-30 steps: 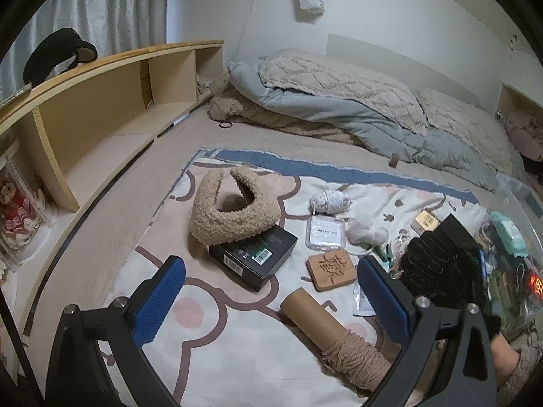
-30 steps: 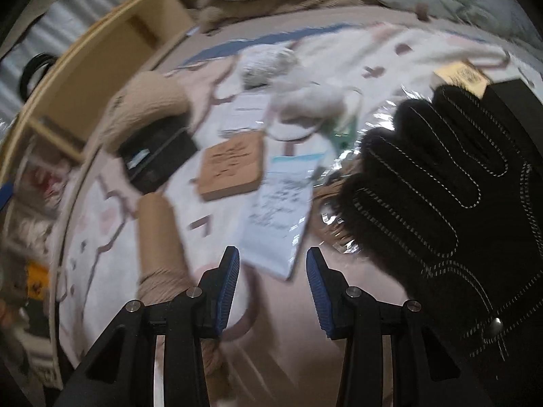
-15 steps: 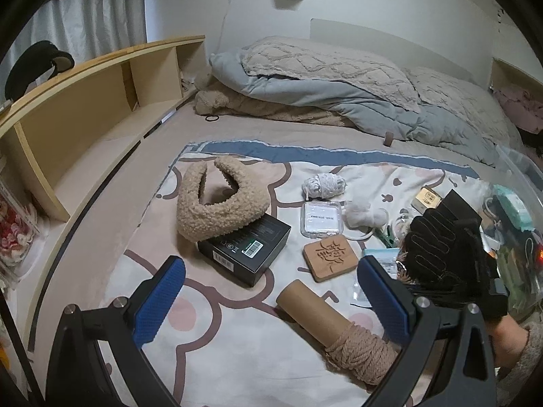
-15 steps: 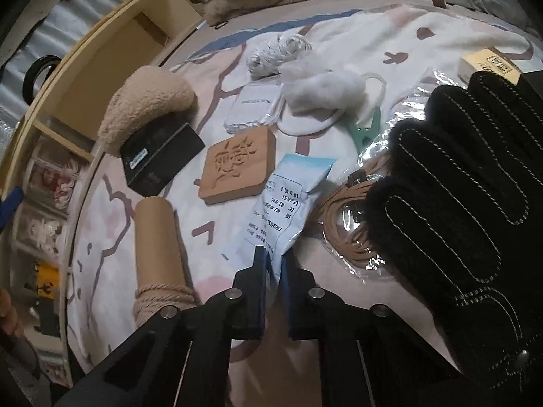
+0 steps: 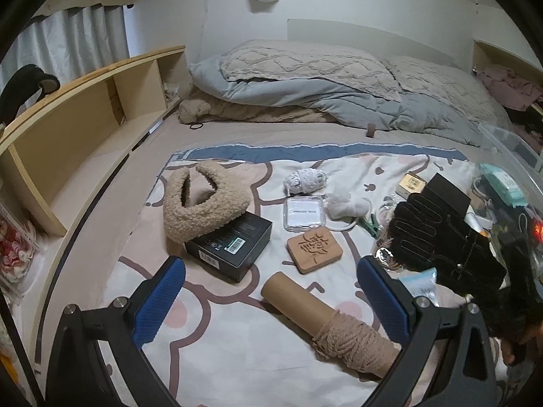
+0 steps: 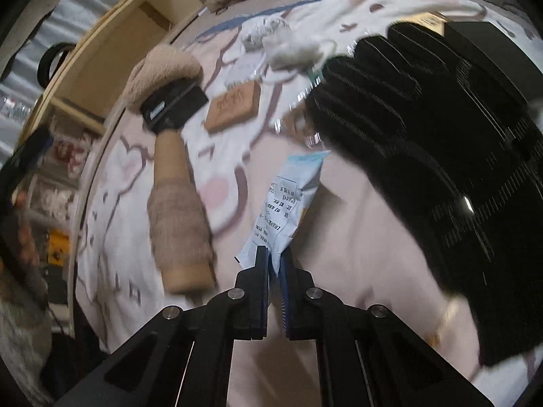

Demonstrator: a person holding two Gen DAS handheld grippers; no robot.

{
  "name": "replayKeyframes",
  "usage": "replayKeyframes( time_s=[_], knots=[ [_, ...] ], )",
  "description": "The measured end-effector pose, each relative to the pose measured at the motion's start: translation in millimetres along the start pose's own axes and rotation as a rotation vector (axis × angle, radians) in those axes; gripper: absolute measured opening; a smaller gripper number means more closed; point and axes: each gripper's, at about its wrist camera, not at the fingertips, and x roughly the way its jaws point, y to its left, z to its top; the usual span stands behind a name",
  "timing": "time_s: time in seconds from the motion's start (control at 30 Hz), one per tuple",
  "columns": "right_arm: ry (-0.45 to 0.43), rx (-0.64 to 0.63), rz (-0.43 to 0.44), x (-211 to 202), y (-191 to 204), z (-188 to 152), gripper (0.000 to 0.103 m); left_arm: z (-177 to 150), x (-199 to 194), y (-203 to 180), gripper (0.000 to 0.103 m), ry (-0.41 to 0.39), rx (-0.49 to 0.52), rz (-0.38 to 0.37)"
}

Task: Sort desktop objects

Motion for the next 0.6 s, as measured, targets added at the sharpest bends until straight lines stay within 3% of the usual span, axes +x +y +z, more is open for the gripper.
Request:
replayKeyframes(
  time_s=[0.33,0.47,0.6],
  knots=[
    [0.052,0.043,0.03,-24.3,-3.5,-61.7,0.007,0.7,-11.4,-5.8,0.102,-0.025,-0.018,-0.06],
    [0.06,0.067,0.0,-30.1,-9.3,-76.1,0.007,0.7,-14.3,-7.5,0.102,-0.027,-0.021,-0.065],
    [0.072,0.05,-0.093,-30.9,-12.2,-86.3,0.007,1.3,-17.7,-8.7,0.102,-0.035,-0.022,-0.072]
  ],
)
